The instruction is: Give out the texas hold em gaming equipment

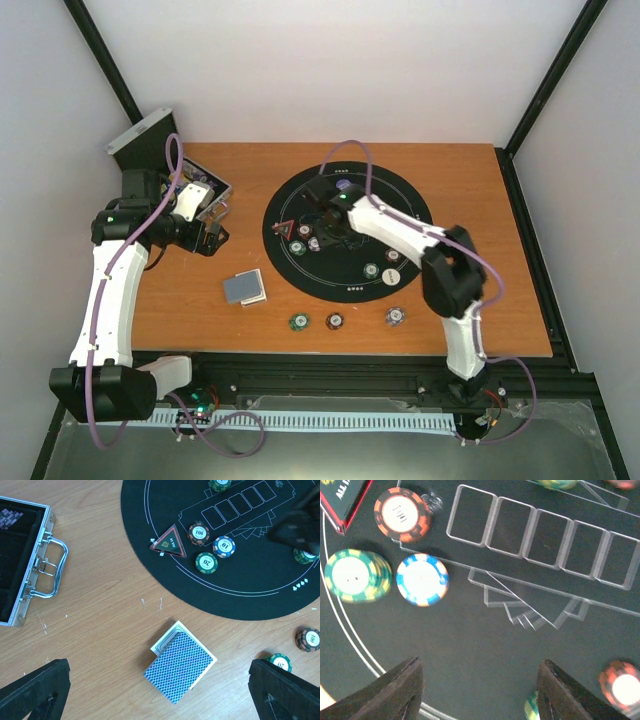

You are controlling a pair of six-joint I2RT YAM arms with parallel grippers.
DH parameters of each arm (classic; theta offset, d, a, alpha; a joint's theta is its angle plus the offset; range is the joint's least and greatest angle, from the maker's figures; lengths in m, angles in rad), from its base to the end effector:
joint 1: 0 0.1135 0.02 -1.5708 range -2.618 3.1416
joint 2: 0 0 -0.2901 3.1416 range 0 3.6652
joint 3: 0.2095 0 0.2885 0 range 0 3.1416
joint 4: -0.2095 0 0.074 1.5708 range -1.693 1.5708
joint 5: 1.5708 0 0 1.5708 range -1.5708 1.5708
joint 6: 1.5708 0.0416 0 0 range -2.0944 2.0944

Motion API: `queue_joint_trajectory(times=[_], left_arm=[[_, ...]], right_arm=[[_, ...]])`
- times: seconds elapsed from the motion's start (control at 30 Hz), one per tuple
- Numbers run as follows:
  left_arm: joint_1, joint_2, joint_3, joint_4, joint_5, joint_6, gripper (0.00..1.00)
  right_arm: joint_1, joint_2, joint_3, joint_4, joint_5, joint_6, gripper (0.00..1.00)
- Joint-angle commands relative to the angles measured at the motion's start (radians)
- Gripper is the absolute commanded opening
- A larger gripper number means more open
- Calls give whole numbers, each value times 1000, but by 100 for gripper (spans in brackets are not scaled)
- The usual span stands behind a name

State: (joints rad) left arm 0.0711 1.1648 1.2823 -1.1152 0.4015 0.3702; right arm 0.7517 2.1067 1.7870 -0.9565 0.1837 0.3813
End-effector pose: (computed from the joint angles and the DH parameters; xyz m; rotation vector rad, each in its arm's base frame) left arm 0.2401 0.0008 0.3783 0.5166 2.4303 -0.3325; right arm 0.3619 0.3279 0.2213 -0.4772 2.7548 0.0053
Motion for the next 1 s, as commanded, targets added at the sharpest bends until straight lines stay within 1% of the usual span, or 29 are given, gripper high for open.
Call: queue_joint_trajectory(times=[0.0, 0.1, 0.2, 0.33, 0.43, 0.53, 0.63, 0.83, 0.97], left_arm=[[6, -16, -4, 12, 16, -8, 100], [6, -19, -12, 18, 19, -8, 100], [6, -15, -19, 27, 25, -15, 100], [6, -8, -14, 25, 36, -20, 100], [6, -10, -11, 26, 33, -20, 100], [6, -10, -11, 25, 28, -19, 100], [6, -8, -13, 25, 28, -20, 100], [6, -10, -7, 22, 30, -23, 100], [6, -7, 0, 21, 25, -19, 100]], right_arm=[[-8, -253, -245, 24, 61, 24, 63], [-6, -398, -464, 21, 58, 82, 68], [-7, -534, -637, 22, 49, 142, 74], [-6, -688, -804, 25, 24, 205, 78], [-6, -752, -887, 29, 8, 233, 79], [-6, -780, -946, 52, -19, 244, 79], [-6, -777, -968, 70, -39, 249, 79], [-5, -743, -1008, 112, -54, 259, 74], [-5, -726, -1038, 146, -62, 269, 68]])
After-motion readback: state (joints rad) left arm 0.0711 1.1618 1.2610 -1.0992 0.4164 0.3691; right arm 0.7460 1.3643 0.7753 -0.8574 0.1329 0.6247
